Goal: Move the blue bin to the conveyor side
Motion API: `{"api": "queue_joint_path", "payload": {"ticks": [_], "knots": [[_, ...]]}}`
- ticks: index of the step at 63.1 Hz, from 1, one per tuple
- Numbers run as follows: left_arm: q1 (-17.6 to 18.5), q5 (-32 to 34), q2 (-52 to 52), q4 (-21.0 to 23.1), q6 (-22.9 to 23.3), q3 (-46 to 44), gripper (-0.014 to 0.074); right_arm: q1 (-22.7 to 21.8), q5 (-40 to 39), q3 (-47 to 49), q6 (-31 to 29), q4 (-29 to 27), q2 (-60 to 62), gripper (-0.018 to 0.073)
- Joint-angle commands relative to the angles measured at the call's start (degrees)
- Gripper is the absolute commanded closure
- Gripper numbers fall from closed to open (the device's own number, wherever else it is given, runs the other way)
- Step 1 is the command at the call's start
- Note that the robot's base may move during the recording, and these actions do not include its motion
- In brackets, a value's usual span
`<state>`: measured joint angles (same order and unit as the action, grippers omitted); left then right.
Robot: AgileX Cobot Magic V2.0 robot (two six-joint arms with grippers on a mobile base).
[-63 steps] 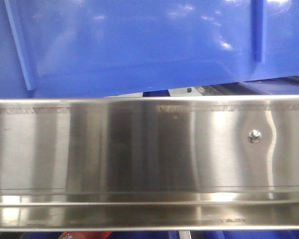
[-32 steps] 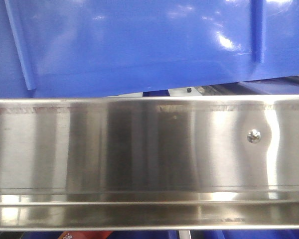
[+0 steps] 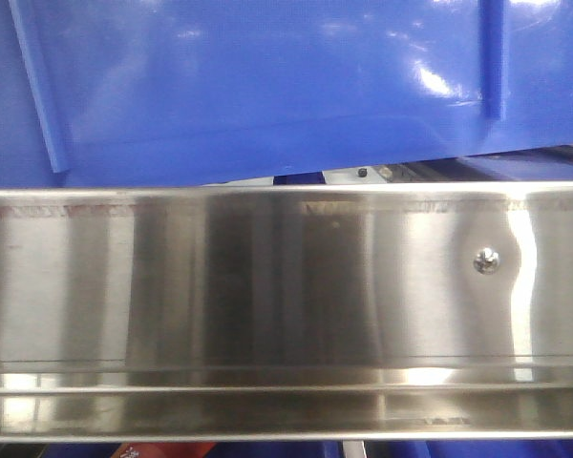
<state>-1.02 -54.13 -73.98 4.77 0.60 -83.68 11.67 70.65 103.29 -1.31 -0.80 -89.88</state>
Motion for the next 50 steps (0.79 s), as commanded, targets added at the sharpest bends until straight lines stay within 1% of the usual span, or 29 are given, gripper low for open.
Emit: {"api": "queue_joint_path", "payload": {"ticks": [1, 10, 23, 50], "knots": [[0.04, 0.13, 0.08, 0.51, -0.09, -0.37, 0.0584, 0.05, -0.68, -0.42, -0.54, 0.37, 0.17, 0.0207], [0.04, -0.13, 0.08, 0.51, -0.09, -0.37, 0.0584, 0.41, -0.68, -0.42, -0.54, 0.37, 0.17, 0.0207], [0.04, -0.36, 0.08, 0.51, -0.09, -0.37, 0.0584, 2.08, -0.68, -0.51, 0.2, 0.37, 0.17, 0.0207], [0.04, -0.64, 0.08, 0.51, -0.09, -0.37, 0.0584, 2.08, -0.68, -2.12, 1.31, 1.1, 0.17, 0.0207]]}}
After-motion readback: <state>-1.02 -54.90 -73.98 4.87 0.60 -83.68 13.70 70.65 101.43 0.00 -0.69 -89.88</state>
